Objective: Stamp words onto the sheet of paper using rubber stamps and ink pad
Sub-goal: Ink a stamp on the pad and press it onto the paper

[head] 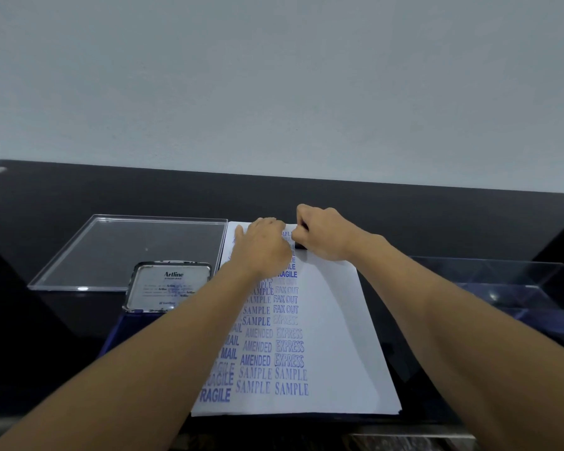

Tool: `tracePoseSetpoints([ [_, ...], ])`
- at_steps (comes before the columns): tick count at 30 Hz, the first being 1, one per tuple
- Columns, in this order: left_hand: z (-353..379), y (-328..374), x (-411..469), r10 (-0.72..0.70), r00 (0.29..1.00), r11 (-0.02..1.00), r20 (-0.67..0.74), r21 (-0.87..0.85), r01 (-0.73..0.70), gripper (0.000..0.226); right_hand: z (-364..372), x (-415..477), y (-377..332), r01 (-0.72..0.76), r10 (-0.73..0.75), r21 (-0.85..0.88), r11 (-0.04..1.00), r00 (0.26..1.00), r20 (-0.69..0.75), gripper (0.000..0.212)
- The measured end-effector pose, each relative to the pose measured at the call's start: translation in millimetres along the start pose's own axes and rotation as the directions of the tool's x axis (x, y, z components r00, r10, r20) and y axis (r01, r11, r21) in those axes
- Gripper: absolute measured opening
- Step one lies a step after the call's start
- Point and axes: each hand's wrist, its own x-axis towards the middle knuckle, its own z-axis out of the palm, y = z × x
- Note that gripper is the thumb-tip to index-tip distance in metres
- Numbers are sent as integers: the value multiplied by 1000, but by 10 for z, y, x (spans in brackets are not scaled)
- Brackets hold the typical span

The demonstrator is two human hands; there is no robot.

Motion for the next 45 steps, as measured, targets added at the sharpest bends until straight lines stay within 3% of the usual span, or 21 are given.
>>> tracePoseSetpoints([
  [7, -158, 62, 0, -29, 999, 996, -15, -82, 28, 14, -132, 19, -54, -50, 50, -2, 999, 999, 21, 20],
  [13, -391, 118, -17, -46, 998, 992, -35, -117, 41, 14, -475, -28, -145, -38, 47, 78, 996, 993, -107, 20],
  [18, -614, 170, -52, -13, 998, 990, -65, -141, 4, 13, -740, -41, -206, -2, 7, 27, 1000, 985, -174, 21],
  [22, -758, 226, -112, -5, 997, 993, -75, -117, -4, 32, -863, -45, -243, 24, -25, -3, 1000, 977, -212, 19],
  [25, -791, 231, -137, -6, 997, 990, -76, -138, -5, 22, -892, -68, -254, 27, -31, -22, 999, 977, -212, 19],
  [30, -814, 234, -172, 2, 997, 994, -83, -113, -11, 47, -904, -105, -266, 28, -33, -26, 999, 979, -203, 19],
  [40, -969, 184, -327, 27, 993, 997, -113, -74, -35, 49, -863, -184, -362, -5, -2, -39, 999, 980, -199, 20],
  [45, -1088, 10, -535, 15, 991, 998, -135, -56, -23, 48, -724, -336, -564, 68, -72, -30, 997, 984, -160, 14],
])
